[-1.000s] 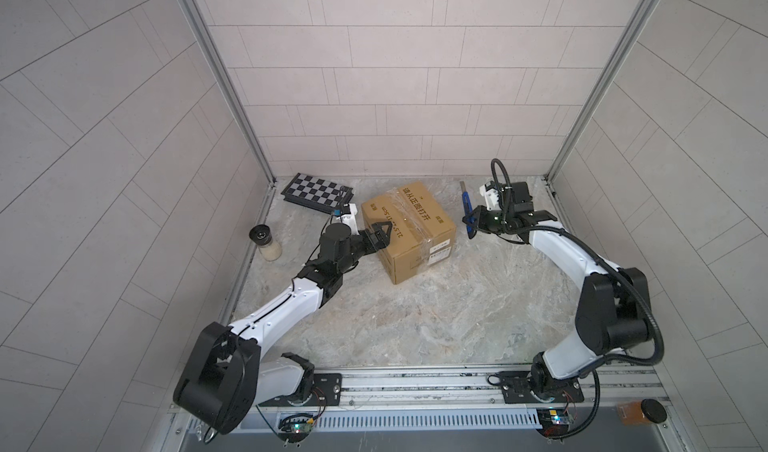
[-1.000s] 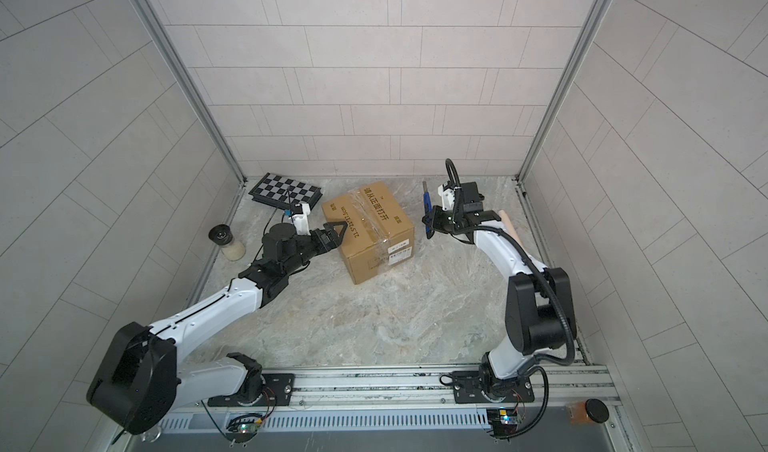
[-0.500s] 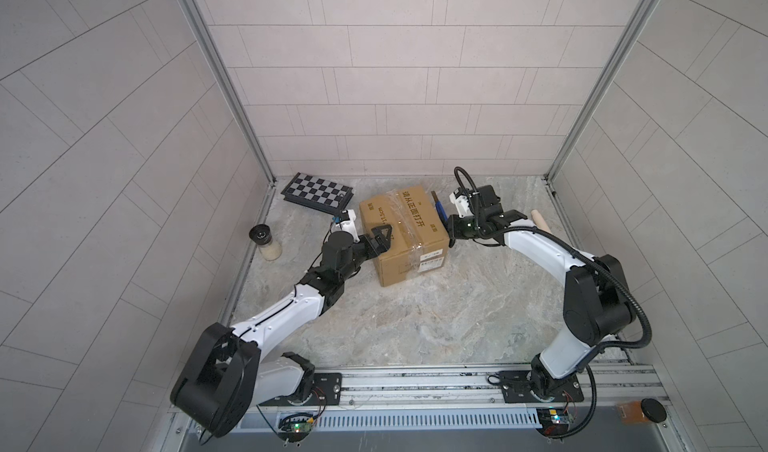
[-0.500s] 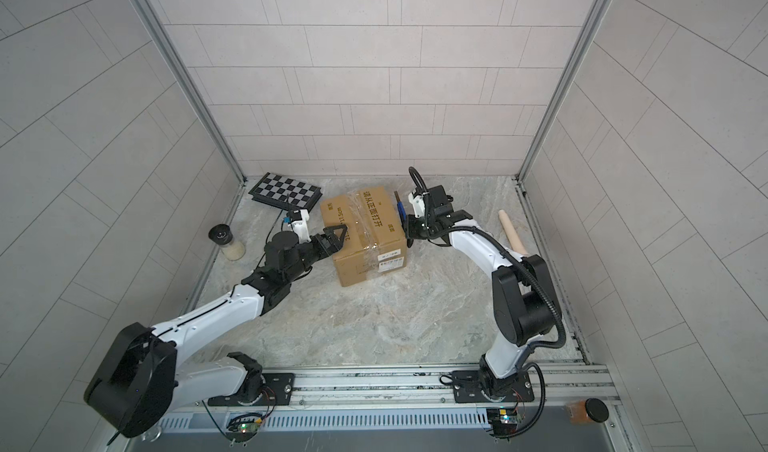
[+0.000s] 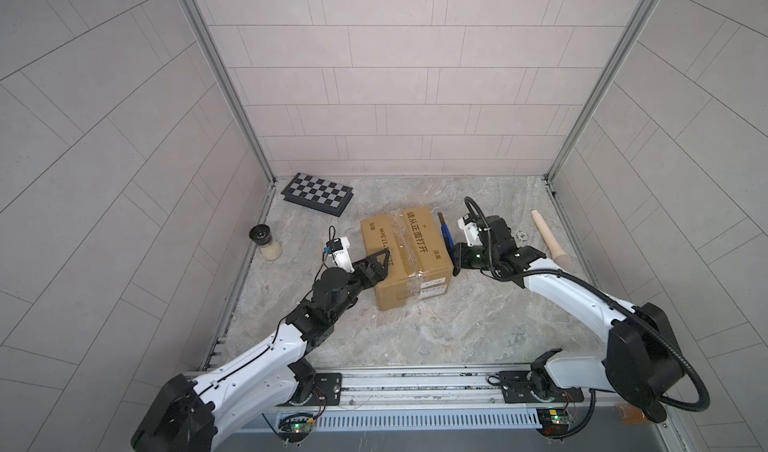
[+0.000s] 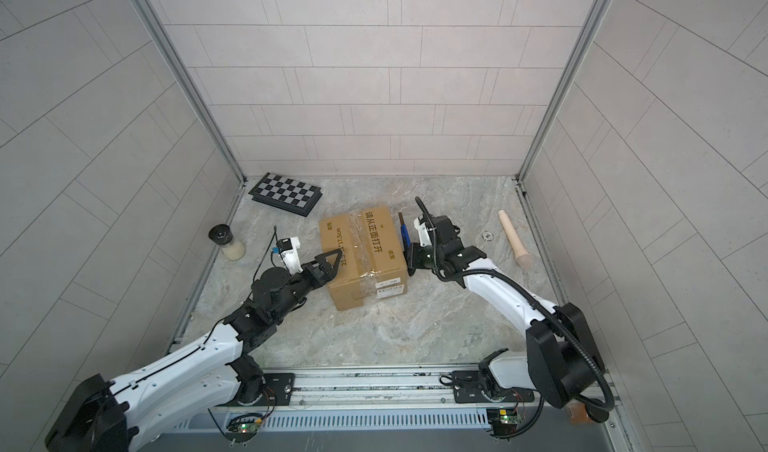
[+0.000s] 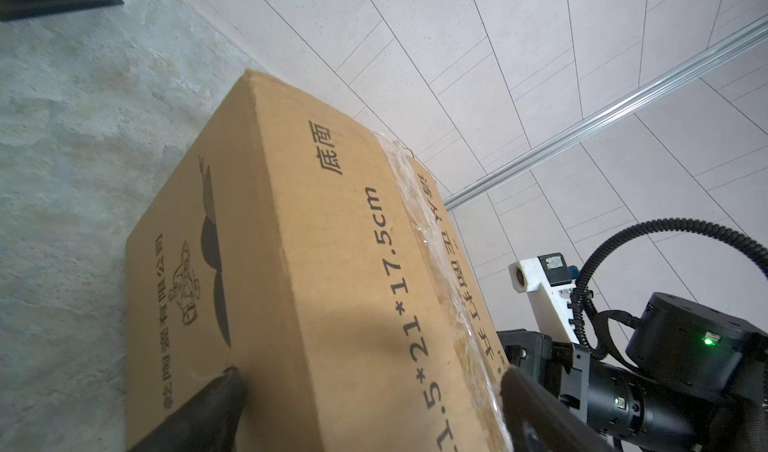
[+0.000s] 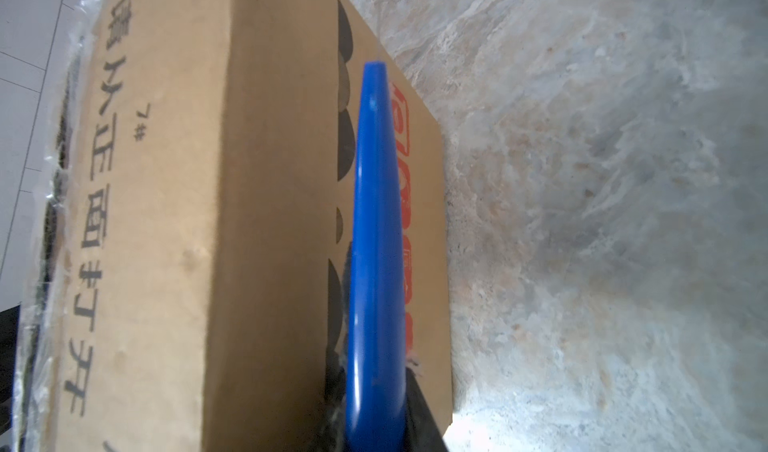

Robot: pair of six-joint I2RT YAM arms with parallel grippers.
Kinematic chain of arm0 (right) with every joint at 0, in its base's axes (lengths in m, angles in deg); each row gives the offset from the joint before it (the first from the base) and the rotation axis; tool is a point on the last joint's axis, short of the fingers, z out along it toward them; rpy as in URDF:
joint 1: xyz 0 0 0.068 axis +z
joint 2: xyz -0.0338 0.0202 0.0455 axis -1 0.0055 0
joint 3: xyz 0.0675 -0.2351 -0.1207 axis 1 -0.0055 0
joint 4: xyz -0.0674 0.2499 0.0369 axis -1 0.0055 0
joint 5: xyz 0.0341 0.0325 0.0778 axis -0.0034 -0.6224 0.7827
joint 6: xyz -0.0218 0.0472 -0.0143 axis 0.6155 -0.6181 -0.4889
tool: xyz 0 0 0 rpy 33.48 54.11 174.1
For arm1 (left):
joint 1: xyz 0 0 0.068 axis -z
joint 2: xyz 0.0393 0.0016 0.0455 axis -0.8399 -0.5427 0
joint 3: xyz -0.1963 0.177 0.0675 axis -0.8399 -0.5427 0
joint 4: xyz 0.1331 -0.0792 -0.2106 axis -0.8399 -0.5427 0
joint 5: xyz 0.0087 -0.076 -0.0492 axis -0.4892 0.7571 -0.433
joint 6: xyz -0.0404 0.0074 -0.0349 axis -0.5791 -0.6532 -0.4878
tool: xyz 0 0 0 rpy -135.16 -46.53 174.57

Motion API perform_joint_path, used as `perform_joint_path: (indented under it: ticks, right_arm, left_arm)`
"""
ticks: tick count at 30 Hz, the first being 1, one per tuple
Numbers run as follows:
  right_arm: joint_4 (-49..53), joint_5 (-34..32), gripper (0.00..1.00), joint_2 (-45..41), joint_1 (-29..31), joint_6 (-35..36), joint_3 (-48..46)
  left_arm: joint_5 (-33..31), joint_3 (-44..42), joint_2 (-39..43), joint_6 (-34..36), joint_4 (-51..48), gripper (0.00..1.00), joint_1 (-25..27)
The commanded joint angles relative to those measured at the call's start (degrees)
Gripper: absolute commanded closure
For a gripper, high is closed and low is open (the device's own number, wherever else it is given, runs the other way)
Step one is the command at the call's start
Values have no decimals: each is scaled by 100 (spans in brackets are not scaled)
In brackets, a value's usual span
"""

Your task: Unpack the express box

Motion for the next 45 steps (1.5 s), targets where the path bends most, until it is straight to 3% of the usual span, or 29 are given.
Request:
perform_joint_path:
  ticks: [1,4,8,12,17,22,30,45]
  right_arm:
    - [266,342,100,-767,-312,-192,-303]
    - [942,359,100,-1828,-476,152,-393]
    - [1740,970,100,-2934,-355,70,-418]
    - [1831,1181,100,-3677,565,-411,-568]
    - [1453,875,100,-4034,2001,-1410,-1160]
    - [1320,709,100,-4501,2792,-2119,-1696]
    - [1399,551,100,-5220,2937,-2679,-2123]
    - [522,466,100,-4860,2937,-3016,-2404]
  left_arm:
    - [218,-128,387,-112,-719,0,120]
    - [68,0,682,148,-1054,0,114]
    - [62,226,699,436,-1206,0,60]
    - [193,337,478,567,-926,0,-1]
    - [379,595,38,652,-666,0,-18]
    - [390,618,-117,621,-576,0,-19]
    - [249,581,-111,686,-690,0,-18]
    - [247,523,-108,669,-653,0,-26]
